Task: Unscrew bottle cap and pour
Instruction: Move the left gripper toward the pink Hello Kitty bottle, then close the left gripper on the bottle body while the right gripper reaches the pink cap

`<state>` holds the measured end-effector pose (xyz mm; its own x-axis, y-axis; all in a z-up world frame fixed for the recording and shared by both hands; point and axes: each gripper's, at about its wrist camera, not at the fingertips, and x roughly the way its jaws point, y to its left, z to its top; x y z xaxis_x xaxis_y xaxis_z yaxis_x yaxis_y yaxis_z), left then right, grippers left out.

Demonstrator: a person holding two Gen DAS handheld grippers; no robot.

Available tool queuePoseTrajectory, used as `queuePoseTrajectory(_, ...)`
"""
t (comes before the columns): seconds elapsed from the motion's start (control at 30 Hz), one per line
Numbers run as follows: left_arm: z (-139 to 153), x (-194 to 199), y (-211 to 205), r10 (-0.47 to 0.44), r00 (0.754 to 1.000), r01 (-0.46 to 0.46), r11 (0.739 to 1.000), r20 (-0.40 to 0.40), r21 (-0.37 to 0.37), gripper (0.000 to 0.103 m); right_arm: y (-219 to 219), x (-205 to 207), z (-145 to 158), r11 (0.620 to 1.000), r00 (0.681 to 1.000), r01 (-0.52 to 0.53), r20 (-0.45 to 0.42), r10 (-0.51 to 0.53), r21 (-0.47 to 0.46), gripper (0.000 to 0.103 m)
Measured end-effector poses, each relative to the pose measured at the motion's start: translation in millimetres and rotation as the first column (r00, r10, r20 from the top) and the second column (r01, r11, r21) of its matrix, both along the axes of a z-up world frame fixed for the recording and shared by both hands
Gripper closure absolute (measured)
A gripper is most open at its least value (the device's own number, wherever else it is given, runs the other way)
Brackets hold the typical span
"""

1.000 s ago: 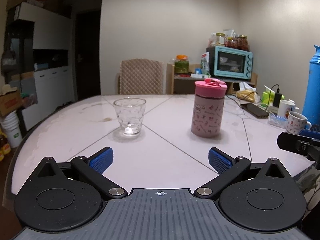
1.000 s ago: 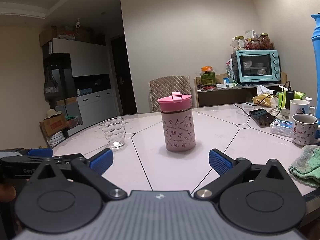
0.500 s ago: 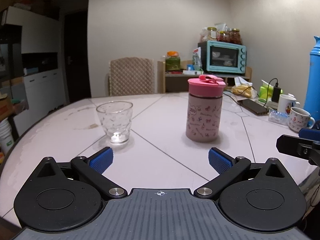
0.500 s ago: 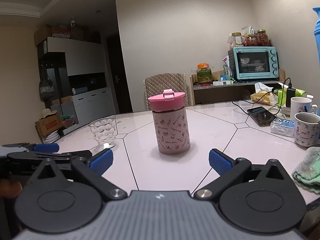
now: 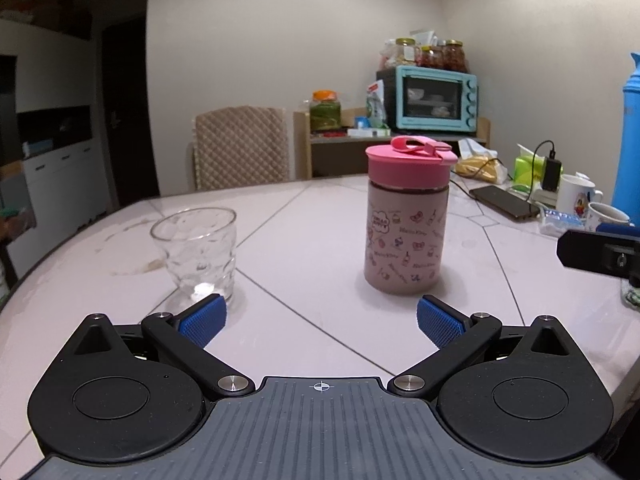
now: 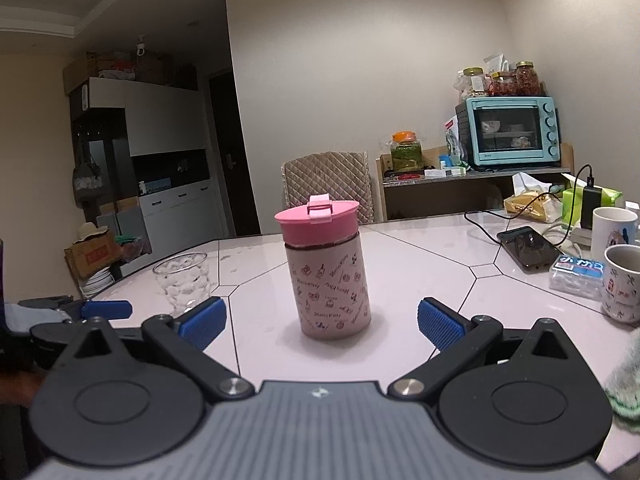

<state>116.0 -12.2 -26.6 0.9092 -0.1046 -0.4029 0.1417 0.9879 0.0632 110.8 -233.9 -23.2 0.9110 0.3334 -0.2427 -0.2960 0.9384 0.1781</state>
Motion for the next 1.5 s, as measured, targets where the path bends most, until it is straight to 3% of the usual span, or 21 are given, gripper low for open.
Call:
queuePoseTrajectory(0.17, -2, 18, -5, -0.05, 0.999, 0.05, 0.999, 0.01, 0.017, 0.0, 1, 16, 3, 1.0, 1.0, -0.003, 0.008, 0.003, -0.008, 0.0)
queuePoseTrajectory(0.53, -8, 60, -13, -0.163, 0.987, 0.163, 0.986, 0.009, -0.031, 0.0, 5, 44, 10, 0.999, 0.999, -0.02, 0.039, 0.021, -0.034, 0.0)
queuePoseTrajectory(0.63, -10, 75, -15, -0.206, 0.978, 0.206, 0.977, 0.007, -0.046, 0.0, 5, 52, 11, 0.999, 0.999, -0.018, 0.044, 0.019, -0.038, 0.0)
queuePoseTrajectory(0.83, -19, 89, -26, -0.268, 0.963, 0.267, 0.963, 0.041, 0.022, 0.0, -1, 63, 16, 0.999, 0.998, -0.016, 0.053, 0.018, -0.038, 0.0)
queuePoseTrajectory(1.13, -24, 119, -38, -0.378, 0.925, 0.378, 0.926, 0.036, -0.001, 0.0, -1, 76, 17, 0.998, 0.998, -0.037, 0.056, 0.04, -0.048, 0.0)
queuePoseTrajectory(1.5, -30, 147, -40, -0.428, 0.902, 0.429, 0.903, 0.051, -0.012, 0.0, 4, 93, 11, 0.996, 0.997, -0.061, 0.046, 0.064, -0.058, 0.0)
